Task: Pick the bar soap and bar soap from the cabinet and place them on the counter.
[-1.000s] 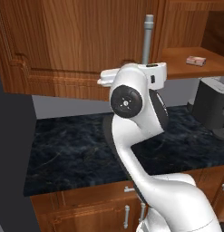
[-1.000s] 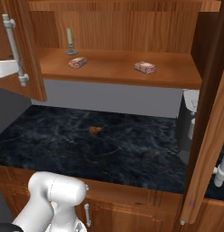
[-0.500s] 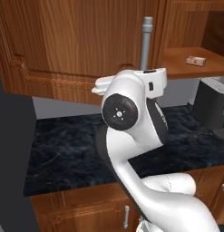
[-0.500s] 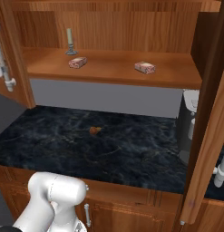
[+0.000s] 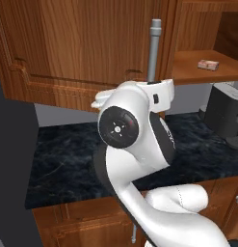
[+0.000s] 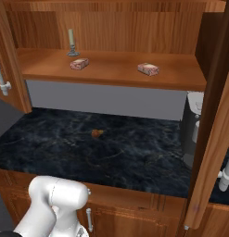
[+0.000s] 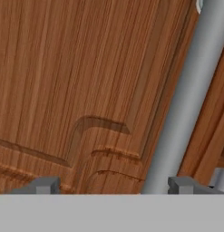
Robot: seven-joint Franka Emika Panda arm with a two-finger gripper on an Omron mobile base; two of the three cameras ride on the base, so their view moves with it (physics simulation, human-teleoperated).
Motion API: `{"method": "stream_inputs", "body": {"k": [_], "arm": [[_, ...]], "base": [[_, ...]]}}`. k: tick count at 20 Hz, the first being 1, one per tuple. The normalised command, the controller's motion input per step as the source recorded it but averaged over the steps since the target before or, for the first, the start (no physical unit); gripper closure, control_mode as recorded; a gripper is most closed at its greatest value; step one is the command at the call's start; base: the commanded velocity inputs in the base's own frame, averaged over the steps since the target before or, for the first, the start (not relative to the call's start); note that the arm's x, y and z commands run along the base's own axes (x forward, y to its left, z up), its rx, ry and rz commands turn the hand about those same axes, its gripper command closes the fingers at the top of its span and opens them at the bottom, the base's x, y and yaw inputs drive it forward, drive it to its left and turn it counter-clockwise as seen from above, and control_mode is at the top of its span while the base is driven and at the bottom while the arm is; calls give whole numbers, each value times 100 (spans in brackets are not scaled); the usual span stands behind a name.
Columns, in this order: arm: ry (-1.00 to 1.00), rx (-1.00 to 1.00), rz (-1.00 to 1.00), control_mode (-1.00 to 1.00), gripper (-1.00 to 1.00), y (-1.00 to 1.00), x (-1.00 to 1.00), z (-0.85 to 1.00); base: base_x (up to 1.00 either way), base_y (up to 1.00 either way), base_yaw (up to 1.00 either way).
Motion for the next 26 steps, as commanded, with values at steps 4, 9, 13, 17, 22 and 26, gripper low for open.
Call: {"method": "stream_inputs", "body": {"k": [4, 9, 13, 17, 22, 26], "arm": [[-1, 0, 0, -100, -100, 16, -22, -4], [-7, 0, 0, -100, -100, 10, -32, 0], [-8, 0, 0, -100, -100, -2, -51, 2], [-9, 0, 0, -100, -100, -13, -63, 2], [-7, 2, 0, -100, -100, -34, -58, 3], [-7, 5, 0, -100, -100, -50, -55, 8]], "base": [[0, 0, 0], [0, 0, 0], [0, 0, 0], [0, 0, 0], [0, 0, 0], [0, 0, 0]]}}
